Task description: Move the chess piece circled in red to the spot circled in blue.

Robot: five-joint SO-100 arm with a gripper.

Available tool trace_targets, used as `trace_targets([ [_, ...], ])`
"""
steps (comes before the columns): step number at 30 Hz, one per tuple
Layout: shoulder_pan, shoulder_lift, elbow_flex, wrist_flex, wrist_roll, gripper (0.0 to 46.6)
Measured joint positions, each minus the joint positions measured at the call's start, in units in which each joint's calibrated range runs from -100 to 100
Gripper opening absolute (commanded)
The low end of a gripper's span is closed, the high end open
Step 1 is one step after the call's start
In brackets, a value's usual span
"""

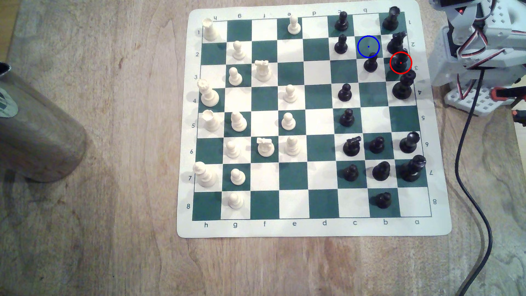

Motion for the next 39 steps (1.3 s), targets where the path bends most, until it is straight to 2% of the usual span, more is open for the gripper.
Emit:
trace_targets([
  [3, 0.0, 0.0, -0.3, -2.0, -0.9, 0.2],
  [7, 0.1, 0.0, -9.7, -10.4, -2.4, 0.2],
  [15, 3.2, 0.1, -23.3, 6.6, -2.7, 0.2],
  [20, 9.3, 0.1, -34.2, 33.0, -2.7, 0.2],
  [21, 12.2, 0.1, -39.2, 44.1, -2.7, 0.2],
  [30, 21.7, -0.1, -54.6, 85.2, -2.7, 0.2],
  [32, 22.9, -0.1, -56.2, 89.7, -3.0, 0.8],
  [34, 25.4, -0.4, -59.6, 97.4, -5.1, 0.2],
  [39, 25.6, -0.6, -60.4, 103.5, -5.7, 0.2],
])
